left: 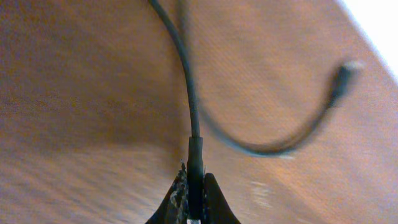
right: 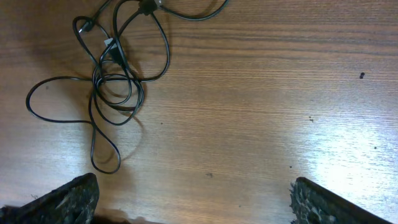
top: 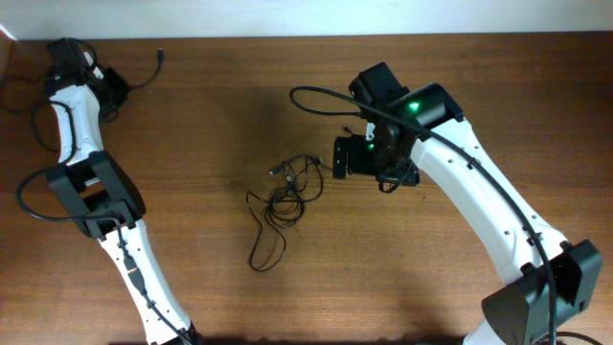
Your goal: Untangle cables
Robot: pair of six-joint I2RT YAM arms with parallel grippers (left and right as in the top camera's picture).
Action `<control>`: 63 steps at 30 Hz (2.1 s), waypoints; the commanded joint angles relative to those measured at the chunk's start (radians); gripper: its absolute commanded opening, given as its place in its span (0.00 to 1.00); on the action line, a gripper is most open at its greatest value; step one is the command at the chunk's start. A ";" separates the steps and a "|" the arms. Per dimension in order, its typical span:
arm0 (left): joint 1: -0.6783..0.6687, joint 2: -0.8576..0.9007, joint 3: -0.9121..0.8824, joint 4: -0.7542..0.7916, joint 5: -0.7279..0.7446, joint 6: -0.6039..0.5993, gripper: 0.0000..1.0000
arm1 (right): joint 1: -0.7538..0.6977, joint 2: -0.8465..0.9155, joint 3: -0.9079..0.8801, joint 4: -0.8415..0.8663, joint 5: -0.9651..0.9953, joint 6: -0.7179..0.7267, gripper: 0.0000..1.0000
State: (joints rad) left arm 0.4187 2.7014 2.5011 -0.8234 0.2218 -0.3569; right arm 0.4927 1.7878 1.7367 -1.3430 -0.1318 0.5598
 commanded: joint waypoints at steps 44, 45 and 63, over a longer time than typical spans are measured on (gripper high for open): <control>-0.526 -0.065 0.446 -0.865 0.103 0.202 0.99 | 0.001 0.003 -0.077 0.070 -0.021 0.050 0.98; -0.539 -0.065 0.427 -0.865 0.103 0.203 0.99 | -0.005 0.002 -0.077 0.050 -0.019 0.049 0.98; -0.568 -0.883 -0.800 -0.804 -0.038 0.253 0.99 | -0.150 -0.046 -0.077 -0.055 -0.008 0.043 0.98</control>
State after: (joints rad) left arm -0.1493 1.8259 1.8572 -1.6768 0.1928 -0.1188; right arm 0.3145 1.7679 1.6630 -1.4021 -0.1249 0.6014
